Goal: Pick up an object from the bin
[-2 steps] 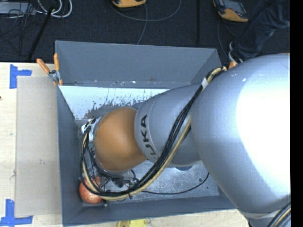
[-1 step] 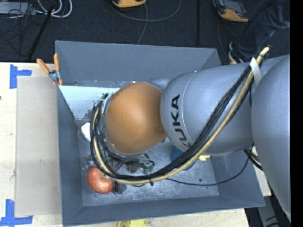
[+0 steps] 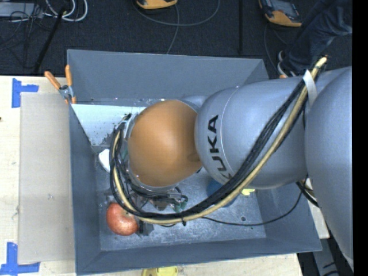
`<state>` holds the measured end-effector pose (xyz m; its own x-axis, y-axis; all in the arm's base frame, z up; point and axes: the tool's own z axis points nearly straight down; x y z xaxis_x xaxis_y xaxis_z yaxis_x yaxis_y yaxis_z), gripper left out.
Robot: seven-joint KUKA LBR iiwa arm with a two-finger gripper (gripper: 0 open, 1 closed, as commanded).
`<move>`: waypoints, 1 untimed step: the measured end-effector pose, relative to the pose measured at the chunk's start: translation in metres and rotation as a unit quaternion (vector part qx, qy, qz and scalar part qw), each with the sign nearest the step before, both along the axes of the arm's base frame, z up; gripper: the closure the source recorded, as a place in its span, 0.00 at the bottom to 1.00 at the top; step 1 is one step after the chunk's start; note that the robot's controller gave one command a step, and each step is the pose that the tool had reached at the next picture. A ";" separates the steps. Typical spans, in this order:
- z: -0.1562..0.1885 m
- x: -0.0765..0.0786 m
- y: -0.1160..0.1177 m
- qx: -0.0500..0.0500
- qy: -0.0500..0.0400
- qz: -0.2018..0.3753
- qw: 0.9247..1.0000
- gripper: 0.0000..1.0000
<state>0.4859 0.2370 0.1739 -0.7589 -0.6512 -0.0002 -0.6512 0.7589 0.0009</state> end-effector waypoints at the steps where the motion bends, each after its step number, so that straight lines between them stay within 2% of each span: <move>1: 0.049 0.008 -0.003 0.000 0.001 0.009 1.000 1.00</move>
Offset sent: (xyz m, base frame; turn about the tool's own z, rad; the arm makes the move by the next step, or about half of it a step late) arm 0.0265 0.0014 0.0730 -0.0231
